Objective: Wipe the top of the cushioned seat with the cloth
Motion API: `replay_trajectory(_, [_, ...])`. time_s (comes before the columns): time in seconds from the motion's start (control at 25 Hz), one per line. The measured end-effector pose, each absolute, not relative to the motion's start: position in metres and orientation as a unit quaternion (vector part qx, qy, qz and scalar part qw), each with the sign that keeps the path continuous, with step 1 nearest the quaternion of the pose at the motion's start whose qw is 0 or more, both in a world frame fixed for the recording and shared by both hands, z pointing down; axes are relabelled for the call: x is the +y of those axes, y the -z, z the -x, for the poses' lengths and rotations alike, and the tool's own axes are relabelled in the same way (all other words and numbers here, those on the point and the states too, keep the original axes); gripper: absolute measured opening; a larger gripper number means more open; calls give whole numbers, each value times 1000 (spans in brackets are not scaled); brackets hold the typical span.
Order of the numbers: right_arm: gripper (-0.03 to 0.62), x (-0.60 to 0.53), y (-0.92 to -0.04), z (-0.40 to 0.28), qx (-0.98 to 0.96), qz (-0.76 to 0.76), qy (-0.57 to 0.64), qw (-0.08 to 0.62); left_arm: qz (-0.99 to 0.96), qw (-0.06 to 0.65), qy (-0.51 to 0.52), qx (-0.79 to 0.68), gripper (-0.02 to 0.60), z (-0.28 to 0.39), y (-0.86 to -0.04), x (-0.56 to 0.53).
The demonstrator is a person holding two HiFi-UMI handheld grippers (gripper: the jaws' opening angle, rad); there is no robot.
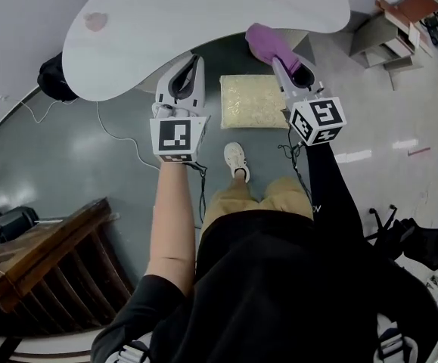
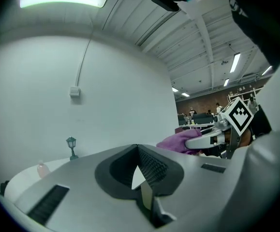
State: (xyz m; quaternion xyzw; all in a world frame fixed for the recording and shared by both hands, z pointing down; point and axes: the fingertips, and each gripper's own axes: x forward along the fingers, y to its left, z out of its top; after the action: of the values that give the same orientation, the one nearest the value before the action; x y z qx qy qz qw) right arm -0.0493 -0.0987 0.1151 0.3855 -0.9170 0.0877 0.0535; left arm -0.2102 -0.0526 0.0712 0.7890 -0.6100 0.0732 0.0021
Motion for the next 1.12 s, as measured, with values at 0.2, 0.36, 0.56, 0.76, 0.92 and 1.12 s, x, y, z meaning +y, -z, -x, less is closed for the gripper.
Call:
replay_trajectory(0.2, [83,-117,-204,55,-895,-402,-152,118,-796,38,-83,-598,6,219,-138,-80])
replay_trajectory(0.36, [81,-117,-275,61,-873,-415,-201,160,-801,64,-97,-587,6,219,-192,-89])
replay_trajectory(0.56, [83,-115,-369,77,-846,-416,-245,226,-802,79,-86,-585,6,217,-243,-97])
replay_trajectory(0.76, [83,-121,-458,93,-824,-403,-311,249,-802,106,-108,-578,6,215,-310,-107])
replay_trajectory(0.92, [83,-129,-509,113,-811,-394,-351,251,-794,131,-121,-581,6,223,-354,-111])
replay_trajectory(1.12, [83,-129,-544,150,-793,-365,-433,224,-788,148,-117,-586,6,226,-378,-114])
